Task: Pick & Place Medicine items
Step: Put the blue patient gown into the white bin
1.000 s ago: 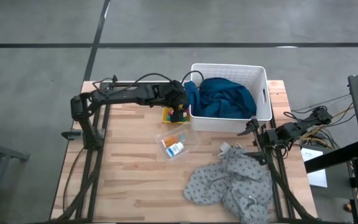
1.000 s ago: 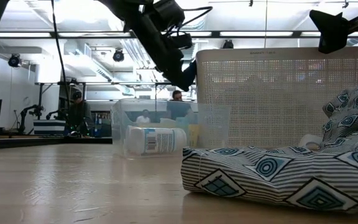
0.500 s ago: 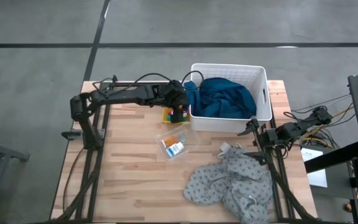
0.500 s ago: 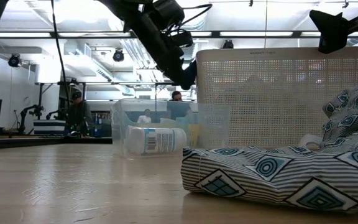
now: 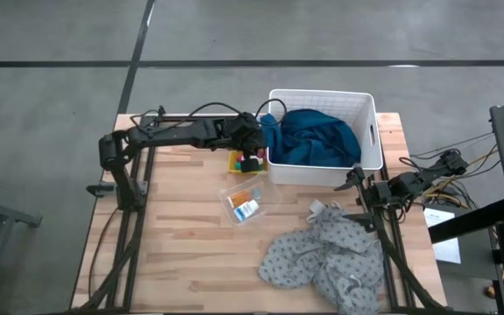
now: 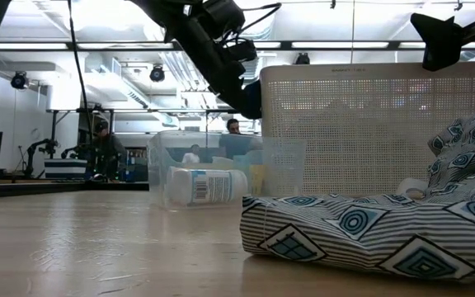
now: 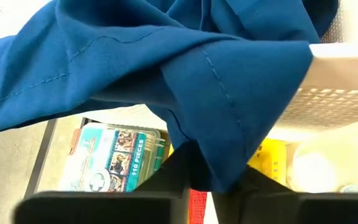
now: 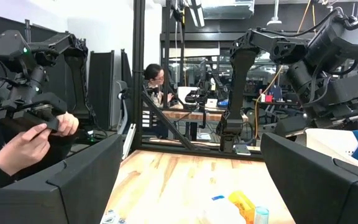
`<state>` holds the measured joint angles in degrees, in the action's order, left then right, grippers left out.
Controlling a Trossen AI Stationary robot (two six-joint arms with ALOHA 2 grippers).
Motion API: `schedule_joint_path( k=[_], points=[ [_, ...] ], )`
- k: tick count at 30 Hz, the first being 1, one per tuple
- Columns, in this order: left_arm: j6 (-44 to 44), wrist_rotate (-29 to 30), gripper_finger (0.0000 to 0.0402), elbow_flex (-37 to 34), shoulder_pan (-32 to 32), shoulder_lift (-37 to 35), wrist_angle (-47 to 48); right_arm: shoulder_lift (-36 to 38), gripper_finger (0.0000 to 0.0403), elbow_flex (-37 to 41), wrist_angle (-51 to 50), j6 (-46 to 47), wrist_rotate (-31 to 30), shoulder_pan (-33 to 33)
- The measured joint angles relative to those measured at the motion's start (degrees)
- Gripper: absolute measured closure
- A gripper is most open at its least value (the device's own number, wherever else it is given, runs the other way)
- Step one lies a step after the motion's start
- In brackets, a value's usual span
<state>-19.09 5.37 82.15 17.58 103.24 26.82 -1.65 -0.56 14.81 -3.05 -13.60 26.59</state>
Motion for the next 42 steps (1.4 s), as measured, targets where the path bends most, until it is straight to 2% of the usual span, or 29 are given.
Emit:
schedule_joint_path(
  k=[5,14,23,32,42],
  points=[
    [0.0,-0.2,0.0395,0.0,0.0,0.0,-0.1,0.0,0.0023,0.0,0.0,0.0,0.0,0.0],
    [-0.5,0.3,0.04,0.0,-0.2,-1.4,-0.1,0.0,0.0023,0.0,0.0,0.0,0.0,0.0],
    [-2.8,1.2,0.0401,0.0,-0.3,-9.0,-7.1,0.0,0.0023,0.0,0.0,0.0,0.0,0.0],
    [-5.2,-9.3,0.0401,0.0,-0.3,-8.4,-25.9,0.0,0.0023,0.0,0.0,0.0,0.0,0.0],
    [-4.7,-17.4,0.0401,0.0,-0.4,-1.3,-39.0,0.0,0.0023,0.0,0.0,0.0,0.0,0.0]
  ],
)
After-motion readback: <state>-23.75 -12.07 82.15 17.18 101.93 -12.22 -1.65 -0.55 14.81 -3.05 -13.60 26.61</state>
